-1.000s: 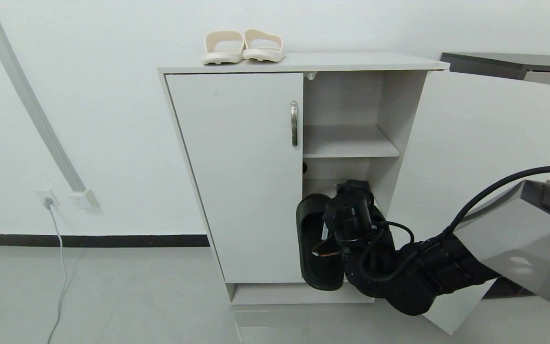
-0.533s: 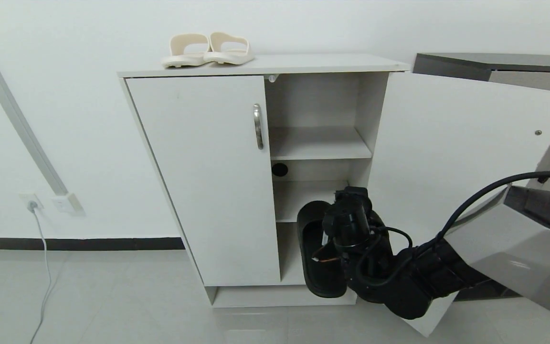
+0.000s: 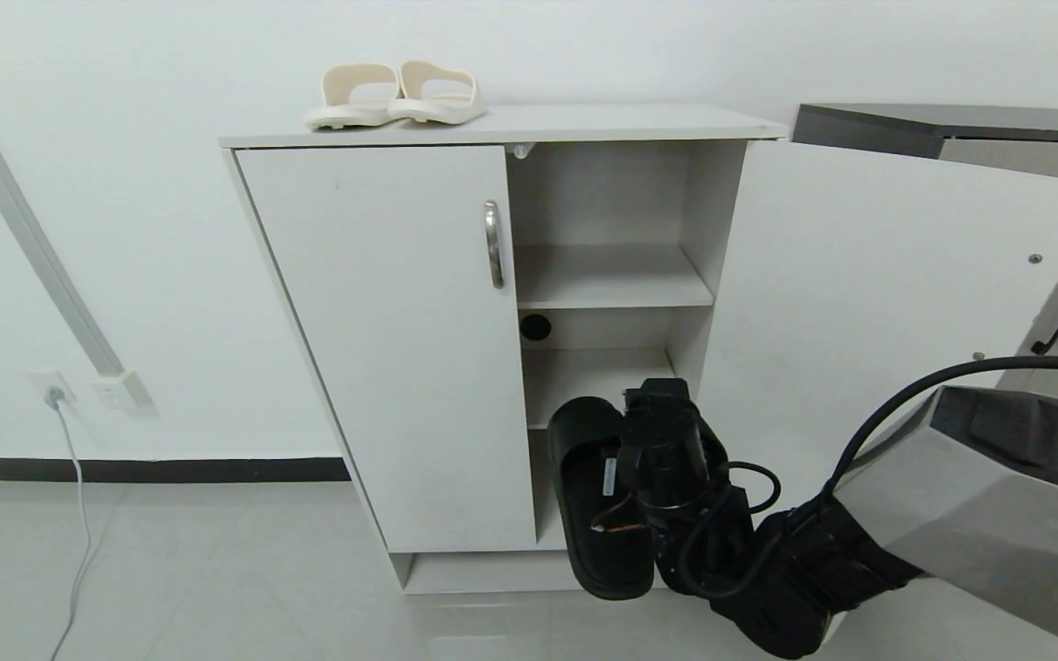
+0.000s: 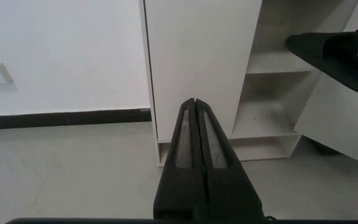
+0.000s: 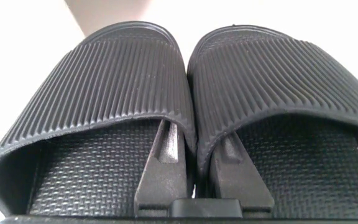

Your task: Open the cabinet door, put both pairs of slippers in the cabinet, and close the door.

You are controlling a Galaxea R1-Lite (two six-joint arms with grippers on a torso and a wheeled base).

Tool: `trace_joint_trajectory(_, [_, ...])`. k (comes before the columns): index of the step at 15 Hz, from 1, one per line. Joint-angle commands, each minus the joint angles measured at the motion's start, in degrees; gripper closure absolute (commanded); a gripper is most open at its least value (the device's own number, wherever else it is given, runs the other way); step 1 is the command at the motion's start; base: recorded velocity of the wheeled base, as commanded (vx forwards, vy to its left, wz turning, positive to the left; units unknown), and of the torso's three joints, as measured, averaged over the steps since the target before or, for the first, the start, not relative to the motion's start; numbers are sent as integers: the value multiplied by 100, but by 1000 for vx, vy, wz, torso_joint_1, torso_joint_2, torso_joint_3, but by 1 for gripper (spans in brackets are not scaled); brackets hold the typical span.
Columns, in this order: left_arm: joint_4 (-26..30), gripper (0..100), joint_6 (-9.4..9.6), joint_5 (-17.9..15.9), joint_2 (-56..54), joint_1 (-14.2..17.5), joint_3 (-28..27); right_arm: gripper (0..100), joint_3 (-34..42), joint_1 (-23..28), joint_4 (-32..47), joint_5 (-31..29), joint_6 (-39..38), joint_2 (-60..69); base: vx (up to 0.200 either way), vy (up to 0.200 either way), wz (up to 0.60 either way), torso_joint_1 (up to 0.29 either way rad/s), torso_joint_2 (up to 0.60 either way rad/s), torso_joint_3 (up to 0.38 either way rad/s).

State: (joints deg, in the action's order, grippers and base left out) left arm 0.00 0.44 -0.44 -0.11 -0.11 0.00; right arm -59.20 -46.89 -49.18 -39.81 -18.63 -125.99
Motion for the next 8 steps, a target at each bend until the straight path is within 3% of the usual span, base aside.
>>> trace_joint_trajectory(1, [0, 100, 0, 0, 11, 2, 0, 100, 14, -22, 5, 0, -1, -22, 0, 0, 0, 0, 0, 0])
trace_joint_trajectory(8, [0, 100, 0, 0, 11, 2, 0, 100, -30, -14, -4, 9, -9, -277, 0, 0, 0, 1, 1, -14])
